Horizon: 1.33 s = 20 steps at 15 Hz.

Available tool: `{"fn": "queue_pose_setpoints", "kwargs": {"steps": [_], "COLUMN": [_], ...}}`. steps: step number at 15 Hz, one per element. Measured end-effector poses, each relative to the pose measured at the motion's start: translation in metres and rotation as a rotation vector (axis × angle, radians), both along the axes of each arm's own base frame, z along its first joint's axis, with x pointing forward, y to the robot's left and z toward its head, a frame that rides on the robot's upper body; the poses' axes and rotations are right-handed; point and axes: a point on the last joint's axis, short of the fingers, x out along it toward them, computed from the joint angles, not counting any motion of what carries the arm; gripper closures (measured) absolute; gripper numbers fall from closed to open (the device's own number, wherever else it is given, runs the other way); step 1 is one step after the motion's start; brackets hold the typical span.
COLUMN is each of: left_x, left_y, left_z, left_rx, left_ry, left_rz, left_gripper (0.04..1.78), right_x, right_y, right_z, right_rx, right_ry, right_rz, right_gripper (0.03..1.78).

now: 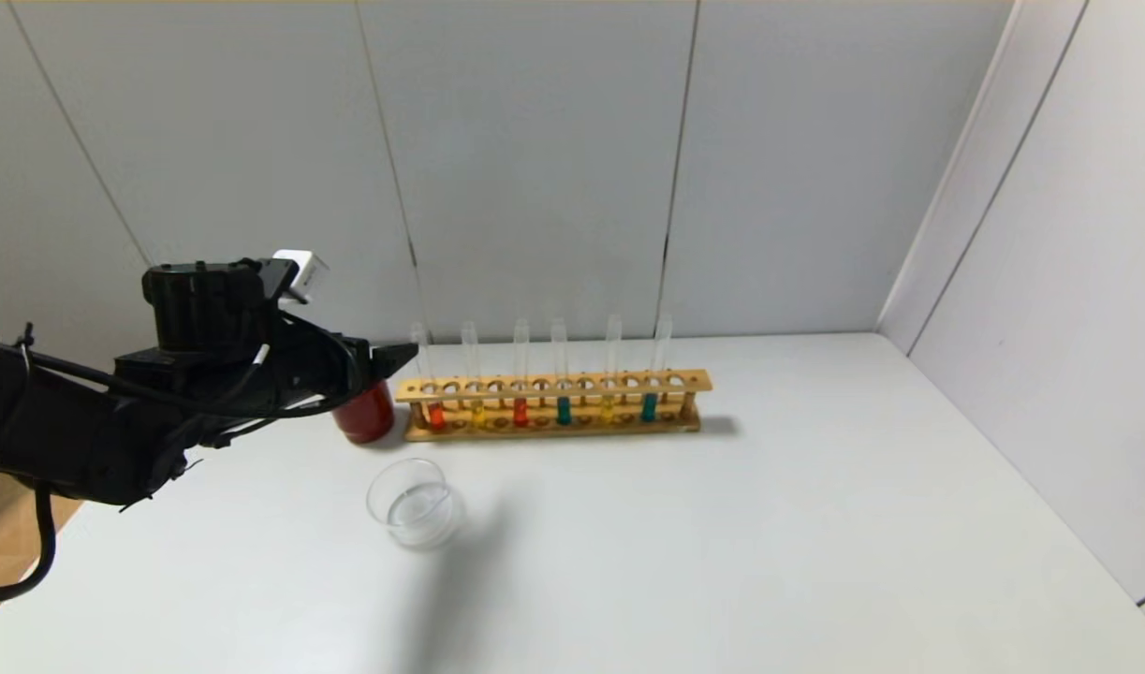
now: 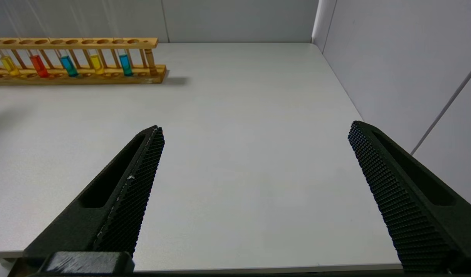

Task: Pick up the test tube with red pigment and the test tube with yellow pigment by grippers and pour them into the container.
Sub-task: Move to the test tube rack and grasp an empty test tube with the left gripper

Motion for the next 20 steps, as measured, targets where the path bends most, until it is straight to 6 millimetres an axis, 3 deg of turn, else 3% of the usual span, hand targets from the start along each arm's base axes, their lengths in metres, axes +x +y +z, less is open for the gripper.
{"fn": "queue_pose_setpoints", "kwargs": {"steps": [10, 20], "left_x": [0.036, 0.056], "left_y": [-0.017, -0.029], "left_z": [-0.039, -0.053], "left_rx": [0.009, 0.017], "left_ry": [0.045, 0.05], "left_rz": [-0.029, -0.03], "left_gripper": [0.07, 0.07], "right_x": [0.0, 0.0], "right_y": [0.0, 0.0], "right_z": [0.0, 0.0], "right_rx": [0.0, 0.0], "right_ry": [0.0, 0.0], "right_rz": [0.0, 0.0], "right_gripper": [0.06, 0.06]}}
